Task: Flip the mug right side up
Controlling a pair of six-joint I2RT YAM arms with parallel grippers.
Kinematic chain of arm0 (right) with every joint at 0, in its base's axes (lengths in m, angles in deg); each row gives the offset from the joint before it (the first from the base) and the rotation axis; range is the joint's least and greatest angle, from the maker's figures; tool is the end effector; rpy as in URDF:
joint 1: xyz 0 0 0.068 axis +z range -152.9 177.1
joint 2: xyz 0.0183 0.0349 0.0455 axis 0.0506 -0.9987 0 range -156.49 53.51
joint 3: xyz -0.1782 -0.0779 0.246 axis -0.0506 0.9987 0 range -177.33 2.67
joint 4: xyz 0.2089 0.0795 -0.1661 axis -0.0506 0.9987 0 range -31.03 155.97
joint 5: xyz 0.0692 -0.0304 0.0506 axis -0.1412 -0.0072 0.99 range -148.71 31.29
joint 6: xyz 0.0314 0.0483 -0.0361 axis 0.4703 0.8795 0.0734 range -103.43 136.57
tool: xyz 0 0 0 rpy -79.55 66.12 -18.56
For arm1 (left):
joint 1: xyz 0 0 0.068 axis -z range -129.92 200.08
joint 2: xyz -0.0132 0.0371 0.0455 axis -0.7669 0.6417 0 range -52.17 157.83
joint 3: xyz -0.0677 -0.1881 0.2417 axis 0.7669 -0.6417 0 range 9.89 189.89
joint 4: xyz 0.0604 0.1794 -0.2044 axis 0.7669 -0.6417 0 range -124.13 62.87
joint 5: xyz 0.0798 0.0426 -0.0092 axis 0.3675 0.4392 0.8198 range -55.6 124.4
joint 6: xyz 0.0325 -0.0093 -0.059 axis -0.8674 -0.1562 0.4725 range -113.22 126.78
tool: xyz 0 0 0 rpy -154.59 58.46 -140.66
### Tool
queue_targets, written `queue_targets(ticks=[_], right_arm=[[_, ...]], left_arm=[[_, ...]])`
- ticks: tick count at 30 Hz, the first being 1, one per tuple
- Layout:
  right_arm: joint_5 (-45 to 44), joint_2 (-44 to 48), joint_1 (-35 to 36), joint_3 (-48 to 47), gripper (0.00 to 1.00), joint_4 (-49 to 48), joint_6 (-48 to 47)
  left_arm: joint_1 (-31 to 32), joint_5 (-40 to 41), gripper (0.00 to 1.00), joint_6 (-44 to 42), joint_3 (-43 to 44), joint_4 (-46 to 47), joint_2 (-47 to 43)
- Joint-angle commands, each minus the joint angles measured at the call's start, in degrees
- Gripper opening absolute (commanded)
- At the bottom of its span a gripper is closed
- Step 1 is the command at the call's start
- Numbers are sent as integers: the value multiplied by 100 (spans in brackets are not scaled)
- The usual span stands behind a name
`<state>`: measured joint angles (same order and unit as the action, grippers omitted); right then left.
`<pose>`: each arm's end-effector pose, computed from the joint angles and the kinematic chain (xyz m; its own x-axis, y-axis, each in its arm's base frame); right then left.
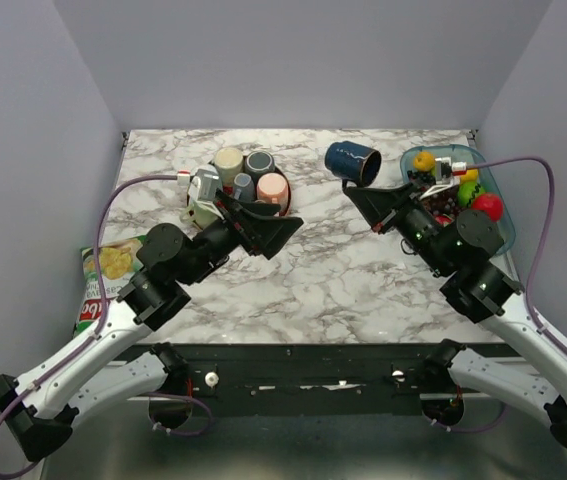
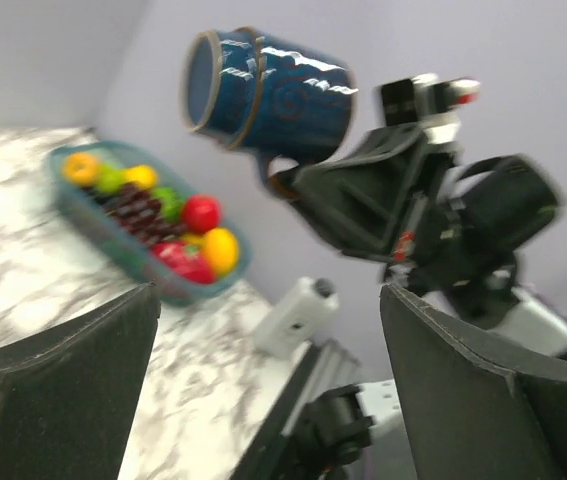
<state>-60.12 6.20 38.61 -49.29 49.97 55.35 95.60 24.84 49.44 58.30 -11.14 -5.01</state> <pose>0.1468 0.1283 0.4499 -0.2660 0.6007 -0.7539 -0.6132 0.4980 0.6132 0.1308 -0.1461 0.4415 -0.3994 -0.5469 -0.7358 0.7399 0.2816 -0.6110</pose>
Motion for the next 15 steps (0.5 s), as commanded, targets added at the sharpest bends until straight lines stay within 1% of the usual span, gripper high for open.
queue_targets(ticks=[1, 3, 6, 10, 13, 15], right_arm=[[-1457, -85, -30, -525, 1, 1724, -969], [-1712, -190, -30, -674, 1, 2110, -1153], [-1924, -498, -30, -876, 1, 2506, -1338], [-2082, -1042, -47, -1342, 0, 3113, -1514], [-2258, -1526, -47, -1544, 1, 3325, -1628], [-2215, -1850, -152, -1588, 1, 3369, -1664]], left_arm=[[19, 1456, 99, -899, 275, -2256, -128], [19, 1623, 99, -1013, 380, -2695, -40], [27, 1861, 99, -1022, 433, -3030, 135], [19, 1914, 99, -996, 468, -3172, 329], [19, 1923, 99, -978, 495, -3260, 487], [19, 1932, 99, -978, 530, -3321, 593]])
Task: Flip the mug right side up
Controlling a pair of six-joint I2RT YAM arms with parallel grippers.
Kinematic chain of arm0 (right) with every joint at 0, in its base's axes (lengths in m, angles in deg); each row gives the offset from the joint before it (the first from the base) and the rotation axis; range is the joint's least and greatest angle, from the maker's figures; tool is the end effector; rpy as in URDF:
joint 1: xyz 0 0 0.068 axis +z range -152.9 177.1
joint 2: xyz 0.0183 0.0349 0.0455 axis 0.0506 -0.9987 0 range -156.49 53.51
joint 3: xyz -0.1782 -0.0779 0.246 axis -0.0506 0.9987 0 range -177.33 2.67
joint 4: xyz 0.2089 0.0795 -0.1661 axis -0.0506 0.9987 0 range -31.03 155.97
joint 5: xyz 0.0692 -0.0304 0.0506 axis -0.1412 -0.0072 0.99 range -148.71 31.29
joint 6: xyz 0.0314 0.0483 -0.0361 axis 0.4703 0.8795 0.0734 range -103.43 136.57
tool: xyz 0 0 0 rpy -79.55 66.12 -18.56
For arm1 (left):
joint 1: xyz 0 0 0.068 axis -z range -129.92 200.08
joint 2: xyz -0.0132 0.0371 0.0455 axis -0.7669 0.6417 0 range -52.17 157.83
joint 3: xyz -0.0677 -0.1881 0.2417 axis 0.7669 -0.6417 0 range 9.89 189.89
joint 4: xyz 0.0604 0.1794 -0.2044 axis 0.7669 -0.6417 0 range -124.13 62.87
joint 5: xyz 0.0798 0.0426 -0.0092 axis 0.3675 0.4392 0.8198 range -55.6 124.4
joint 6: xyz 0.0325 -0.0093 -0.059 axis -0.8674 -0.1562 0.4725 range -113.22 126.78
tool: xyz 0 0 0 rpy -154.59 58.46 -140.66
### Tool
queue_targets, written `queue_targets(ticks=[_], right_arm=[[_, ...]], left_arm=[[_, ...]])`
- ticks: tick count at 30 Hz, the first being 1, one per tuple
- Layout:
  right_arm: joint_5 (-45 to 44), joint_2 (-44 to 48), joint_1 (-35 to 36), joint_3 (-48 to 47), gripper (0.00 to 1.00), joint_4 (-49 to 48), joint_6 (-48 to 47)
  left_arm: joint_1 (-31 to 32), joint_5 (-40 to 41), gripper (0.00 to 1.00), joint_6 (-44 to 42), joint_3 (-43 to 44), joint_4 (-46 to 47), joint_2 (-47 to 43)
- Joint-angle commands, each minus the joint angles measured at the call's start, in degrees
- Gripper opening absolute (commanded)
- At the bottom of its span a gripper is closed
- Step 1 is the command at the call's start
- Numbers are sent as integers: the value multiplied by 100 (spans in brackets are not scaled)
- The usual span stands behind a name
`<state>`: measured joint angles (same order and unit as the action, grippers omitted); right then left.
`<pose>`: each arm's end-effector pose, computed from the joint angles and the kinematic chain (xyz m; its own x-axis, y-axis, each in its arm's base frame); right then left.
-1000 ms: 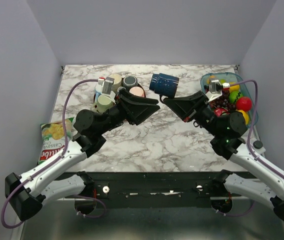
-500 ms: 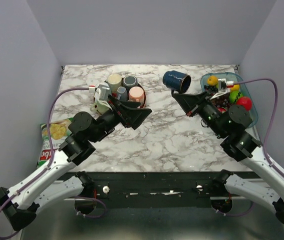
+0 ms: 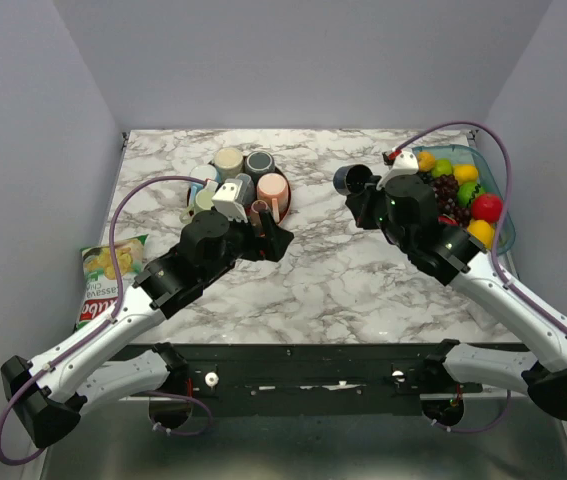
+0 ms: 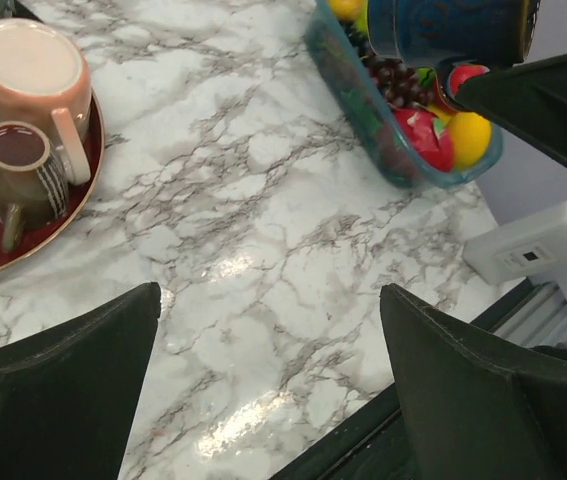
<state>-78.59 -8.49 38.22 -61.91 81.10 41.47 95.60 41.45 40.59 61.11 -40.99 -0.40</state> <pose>0.2040 0.1536 0.4135 -0.3875 0.1874 -0.9026 -0.2358 0.9264 0.2935 0.1579 -0.1512 0.3794 -0.4926 -0.2865 -0.8218 0.4222 0.7471 -0.5135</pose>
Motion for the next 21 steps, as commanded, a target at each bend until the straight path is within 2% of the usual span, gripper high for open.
queue_targets(ticks=[1, 14, 21], right_arm=[[-324, -479, -157, -354, 0, 257, -276], [476, -2025, -1553, -187, 1, -253, -565], [845, -3035, -2038, -328, 1, -481, -829]], left_arm=[[19, 279, 99, -93, 248, -388, 158], [10, 306, 99, -155, 195, -626, 378], [10, 253, 99, -190, 169, -687, 553]])
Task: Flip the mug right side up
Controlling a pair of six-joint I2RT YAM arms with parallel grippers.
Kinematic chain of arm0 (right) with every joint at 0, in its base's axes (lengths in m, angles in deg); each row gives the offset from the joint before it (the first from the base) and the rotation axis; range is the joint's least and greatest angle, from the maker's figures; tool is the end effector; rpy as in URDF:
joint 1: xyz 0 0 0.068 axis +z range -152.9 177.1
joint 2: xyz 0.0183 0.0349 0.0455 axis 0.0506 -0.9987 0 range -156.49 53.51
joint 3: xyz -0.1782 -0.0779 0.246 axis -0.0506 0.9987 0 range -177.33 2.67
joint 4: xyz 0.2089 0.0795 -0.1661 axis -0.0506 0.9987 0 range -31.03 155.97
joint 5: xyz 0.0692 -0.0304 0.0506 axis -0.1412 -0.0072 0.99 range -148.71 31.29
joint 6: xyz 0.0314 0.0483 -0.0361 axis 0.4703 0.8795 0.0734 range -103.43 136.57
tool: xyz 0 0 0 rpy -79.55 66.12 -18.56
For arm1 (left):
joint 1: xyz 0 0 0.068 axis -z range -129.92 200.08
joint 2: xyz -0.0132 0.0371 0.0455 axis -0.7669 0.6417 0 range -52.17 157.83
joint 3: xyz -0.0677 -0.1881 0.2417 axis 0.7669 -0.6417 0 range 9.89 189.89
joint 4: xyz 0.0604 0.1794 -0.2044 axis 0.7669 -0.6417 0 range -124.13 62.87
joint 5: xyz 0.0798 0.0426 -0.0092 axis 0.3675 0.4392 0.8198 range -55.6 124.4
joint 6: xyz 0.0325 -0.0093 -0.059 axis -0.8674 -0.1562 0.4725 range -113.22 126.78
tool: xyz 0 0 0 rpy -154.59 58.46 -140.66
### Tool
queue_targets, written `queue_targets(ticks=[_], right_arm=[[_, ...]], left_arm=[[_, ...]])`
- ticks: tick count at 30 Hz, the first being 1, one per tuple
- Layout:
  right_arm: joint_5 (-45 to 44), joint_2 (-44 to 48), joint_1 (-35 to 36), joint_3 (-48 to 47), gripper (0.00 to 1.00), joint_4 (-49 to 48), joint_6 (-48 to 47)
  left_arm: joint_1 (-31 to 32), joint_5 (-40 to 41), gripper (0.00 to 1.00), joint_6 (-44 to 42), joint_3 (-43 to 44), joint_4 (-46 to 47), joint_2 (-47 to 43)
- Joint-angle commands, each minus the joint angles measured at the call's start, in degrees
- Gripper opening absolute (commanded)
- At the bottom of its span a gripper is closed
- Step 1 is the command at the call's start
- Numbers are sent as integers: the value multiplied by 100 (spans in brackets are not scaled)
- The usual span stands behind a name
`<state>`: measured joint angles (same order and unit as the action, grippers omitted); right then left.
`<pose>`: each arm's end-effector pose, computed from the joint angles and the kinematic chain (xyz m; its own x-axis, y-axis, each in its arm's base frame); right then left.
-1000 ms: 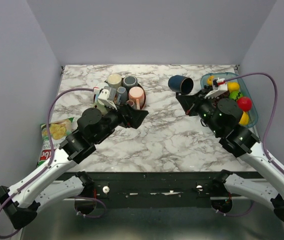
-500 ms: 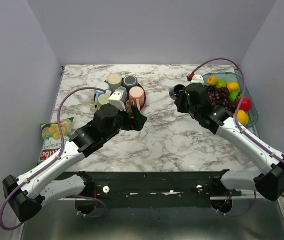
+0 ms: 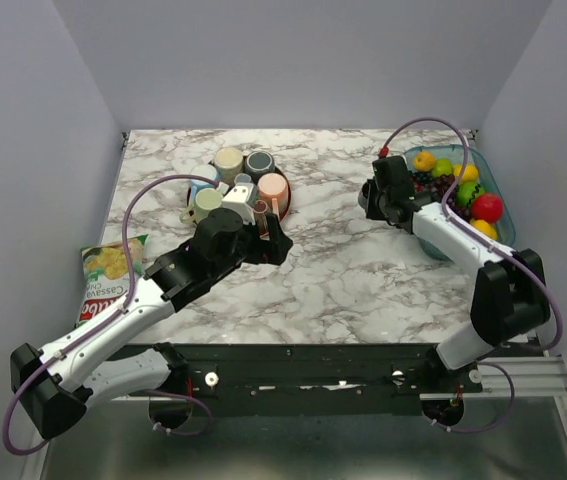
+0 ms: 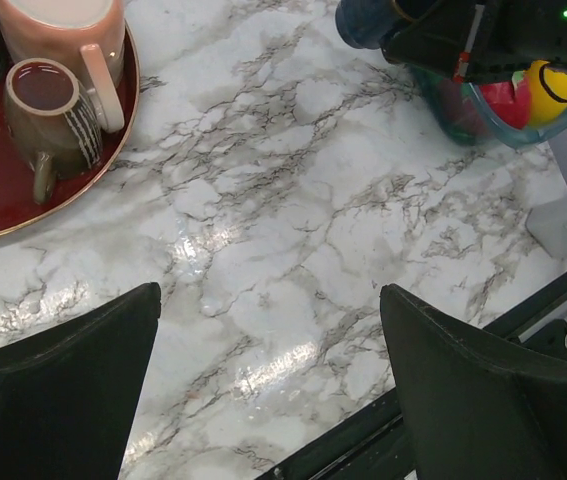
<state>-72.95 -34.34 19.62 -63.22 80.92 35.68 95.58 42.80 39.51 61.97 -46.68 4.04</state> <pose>0.3437 0.1281 0.2885 -0.6733 0.0644 -0.7365 0.0137 0.9971 0.0747 0.1697 -0.1612 0.3573 -0.5677 -0.1854 -0.8021 0.3626 0.8185 -0.4457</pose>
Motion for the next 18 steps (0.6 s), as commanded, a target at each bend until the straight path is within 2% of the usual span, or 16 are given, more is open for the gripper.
queue_targets(ticks=[1, 7, 16, 18], right_arm=[[316, -548, -213, -222, 0, -499, -268], [308, -1162, -336, -354, 0, -649, -417], [71, -1463, -442, -416, 1, -658, -479], [70, -1471, -459, -425, 8, -614, -496]], left_arm=[[3, 109, 99, -91, 84, -137, 127], [-6, 126, 99, -162, 101, -216, 224], [-23, 170, 99, -179, 101, -251, 321], [-14, 179, 99, -188, 110, -268, 330]])
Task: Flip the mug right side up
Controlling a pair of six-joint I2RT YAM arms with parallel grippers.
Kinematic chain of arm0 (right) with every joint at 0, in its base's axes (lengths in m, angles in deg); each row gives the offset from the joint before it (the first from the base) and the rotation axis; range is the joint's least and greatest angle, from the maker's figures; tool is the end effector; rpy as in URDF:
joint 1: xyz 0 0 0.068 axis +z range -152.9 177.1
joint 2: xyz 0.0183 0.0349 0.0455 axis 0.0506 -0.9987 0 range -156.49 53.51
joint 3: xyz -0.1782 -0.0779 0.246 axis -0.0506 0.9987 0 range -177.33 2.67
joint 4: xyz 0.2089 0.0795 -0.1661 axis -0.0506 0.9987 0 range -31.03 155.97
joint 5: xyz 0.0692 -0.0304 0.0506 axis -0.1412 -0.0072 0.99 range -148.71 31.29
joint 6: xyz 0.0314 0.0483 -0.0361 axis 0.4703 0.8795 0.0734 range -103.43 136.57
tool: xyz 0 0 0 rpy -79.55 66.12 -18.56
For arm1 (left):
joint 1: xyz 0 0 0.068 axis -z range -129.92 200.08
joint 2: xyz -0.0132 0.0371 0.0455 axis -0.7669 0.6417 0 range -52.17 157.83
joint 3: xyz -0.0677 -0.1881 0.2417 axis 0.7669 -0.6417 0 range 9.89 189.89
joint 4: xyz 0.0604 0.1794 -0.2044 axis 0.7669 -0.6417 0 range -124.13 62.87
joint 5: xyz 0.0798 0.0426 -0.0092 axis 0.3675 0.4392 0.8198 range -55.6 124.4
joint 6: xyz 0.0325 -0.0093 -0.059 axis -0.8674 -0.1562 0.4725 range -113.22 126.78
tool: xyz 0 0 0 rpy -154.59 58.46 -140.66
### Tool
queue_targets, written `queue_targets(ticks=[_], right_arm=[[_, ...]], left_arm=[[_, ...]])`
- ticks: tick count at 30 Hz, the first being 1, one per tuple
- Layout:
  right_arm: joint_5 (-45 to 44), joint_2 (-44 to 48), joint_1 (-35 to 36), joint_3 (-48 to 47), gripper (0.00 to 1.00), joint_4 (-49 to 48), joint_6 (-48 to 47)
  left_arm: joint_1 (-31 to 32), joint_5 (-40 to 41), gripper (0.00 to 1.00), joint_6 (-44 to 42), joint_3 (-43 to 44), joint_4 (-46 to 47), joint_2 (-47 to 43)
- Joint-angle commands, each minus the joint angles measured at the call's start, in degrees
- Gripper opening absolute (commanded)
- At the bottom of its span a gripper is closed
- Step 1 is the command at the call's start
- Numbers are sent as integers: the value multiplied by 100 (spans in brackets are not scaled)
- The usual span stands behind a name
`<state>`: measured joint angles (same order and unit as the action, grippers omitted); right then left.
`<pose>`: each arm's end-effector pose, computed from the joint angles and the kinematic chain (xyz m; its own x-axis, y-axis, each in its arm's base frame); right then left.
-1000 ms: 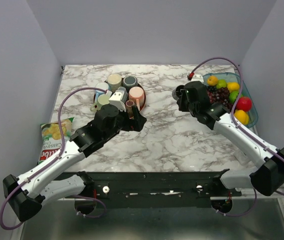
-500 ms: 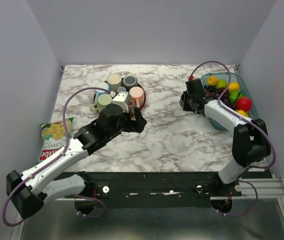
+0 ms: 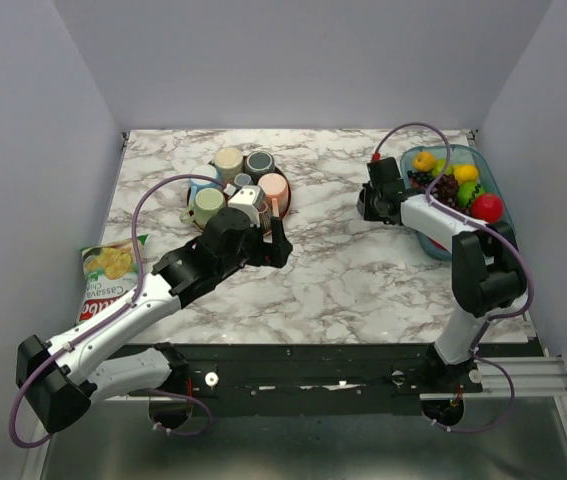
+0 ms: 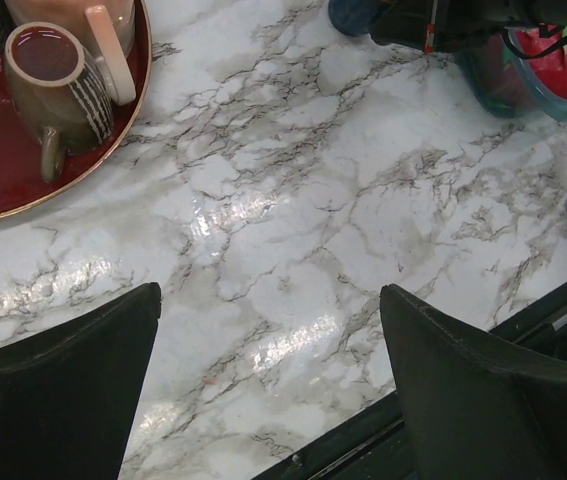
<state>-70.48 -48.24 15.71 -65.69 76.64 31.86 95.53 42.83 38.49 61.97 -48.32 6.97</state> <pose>0.3970 0.1221 0.2192 -0.7614 0.0160 -0.6480 0.0103 0.9999 0.0127 0.1772 -0.1685 0.3428 -0.6054 -0.1260 -0.7859 0.3482 0.8459 -0.4039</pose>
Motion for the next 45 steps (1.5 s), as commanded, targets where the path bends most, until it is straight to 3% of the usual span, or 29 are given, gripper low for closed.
queue_targets(ticks=[1, 2, 5, 8, 13, 17, 25, 28, 32, 35, 37, 40, 45], right_arm=[[-185, -81, -77, -195, 16, -176, -114], [-194, -73, -77, -195, 28, -168, -123], [-229, -29, -68, -239, 52, -106, -123], [-282, 68, -68, -327, 60, -36, -131], [-204, 533, -68, -380, 79, 166, -184], [192, 1165, -68, -301, 100, 473, -70], [1376, 3272, -68, 726, 100, 782, 474], [1755, 4020, -68, 1227, 100, 729, 641], [1994, 4768, -68, 1685, 100, 694, 800], [2091, 5120, -68, 1896, 100, 685, 879], [2126, 5236, -68, 2010, 100, 668, 940], [2152, 5289, -68, 2107, 100, 650, 993], [2144, 5201, -68, 2169, 99, 641, 1020]], left_arm=[[-27, 186, 99, -94, 110, -96, 46], [-28, 212, 99, -103, 127, -113, 72], [-36, 265, 99, -155, 163, -140, 81], [-45, 405, 99, -487, 233, -218, 124], [-106, 1449, 99, -1130, 883, -737, 370], [-142, 1574, 99, -1149, 1199, -738, 843], [-221, 2093, 97, -454, 1411, -115, 2066], [-326, 1953, 89, -849, 1367, 263, 2479], [-510, 1592, 88, -1421, 1121, 598, 2813], [-888, 1285, 81, -1483, 788, 940, 2867], [-1299, 665, 66, -1474, 638, 1229, 2884], [-1678, 143, 57, -1474, 716, 1328, 3112], [-1785, -183, 52, -1632, 795, 1433, 3490]])
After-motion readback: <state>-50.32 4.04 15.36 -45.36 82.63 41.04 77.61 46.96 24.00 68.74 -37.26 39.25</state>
